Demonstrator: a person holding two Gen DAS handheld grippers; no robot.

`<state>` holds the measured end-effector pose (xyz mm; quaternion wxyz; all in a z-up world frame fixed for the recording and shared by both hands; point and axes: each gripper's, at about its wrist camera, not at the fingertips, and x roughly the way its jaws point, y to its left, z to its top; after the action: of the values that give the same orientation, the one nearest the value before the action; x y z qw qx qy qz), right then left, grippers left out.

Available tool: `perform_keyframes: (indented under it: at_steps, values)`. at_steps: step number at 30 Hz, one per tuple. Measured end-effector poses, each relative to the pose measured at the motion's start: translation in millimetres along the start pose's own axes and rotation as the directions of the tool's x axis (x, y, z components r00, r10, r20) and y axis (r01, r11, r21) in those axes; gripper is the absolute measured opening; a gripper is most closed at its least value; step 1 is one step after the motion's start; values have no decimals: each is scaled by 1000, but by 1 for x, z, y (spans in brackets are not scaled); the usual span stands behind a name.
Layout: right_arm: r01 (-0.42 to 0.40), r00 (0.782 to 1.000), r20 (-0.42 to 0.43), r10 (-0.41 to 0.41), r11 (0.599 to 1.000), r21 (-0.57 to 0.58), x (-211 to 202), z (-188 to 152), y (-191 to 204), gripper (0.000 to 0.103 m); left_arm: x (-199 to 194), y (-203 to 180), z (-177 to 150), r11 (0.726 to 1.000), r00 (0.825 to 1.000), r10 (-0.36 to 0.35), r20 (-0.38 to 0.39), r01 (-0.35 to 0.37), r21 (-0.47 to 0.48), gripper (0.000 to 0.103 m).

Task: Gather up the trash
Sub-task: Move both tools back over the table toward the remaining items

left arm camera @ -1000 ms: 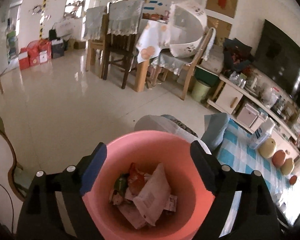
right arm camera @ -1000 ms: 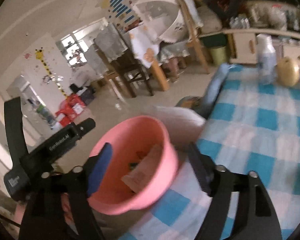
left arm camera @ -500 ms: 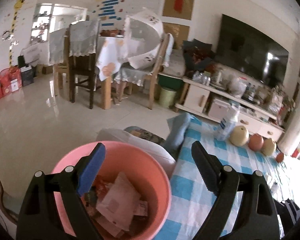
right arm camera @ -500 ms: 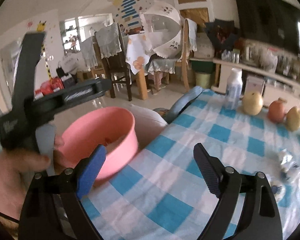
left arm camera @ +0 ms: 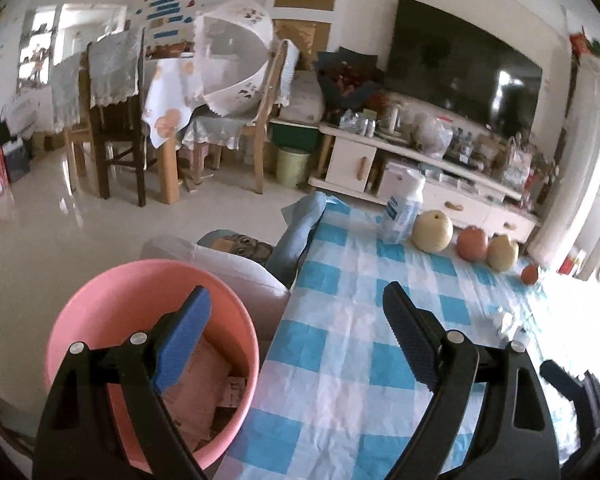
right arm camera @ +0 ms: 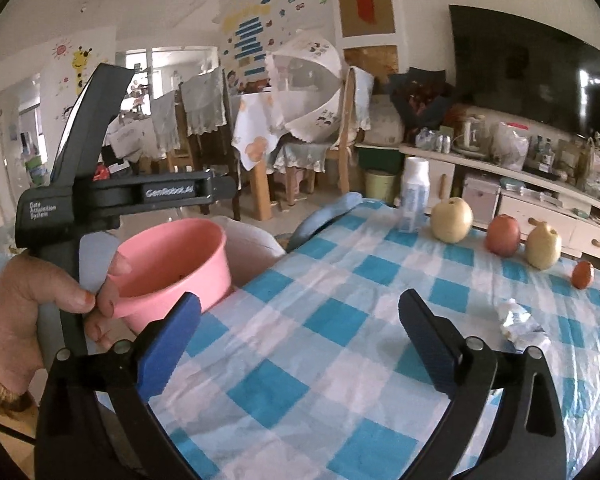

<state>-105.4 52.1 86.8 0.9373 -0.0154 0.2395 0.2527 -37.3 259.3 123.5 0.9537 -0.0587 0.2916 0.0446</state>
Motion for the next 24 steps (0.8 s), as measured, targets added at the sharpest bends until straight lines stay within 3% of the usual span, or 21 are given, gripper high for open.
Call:
perform_keyframes:
  at_steps: [11, 24]
  values:
    - [-3, 999, -53, 6, 999, 47, -15, -14, -37, 98, 1, -40, -9, 997, 999, -45, -8, 46, 56, 88]
    - [47, 998, -54, -42, 994, 103, -46, -17, -84, 98, 14, -98, -33, 981, 983, -143, -115, 156, 113, 88]
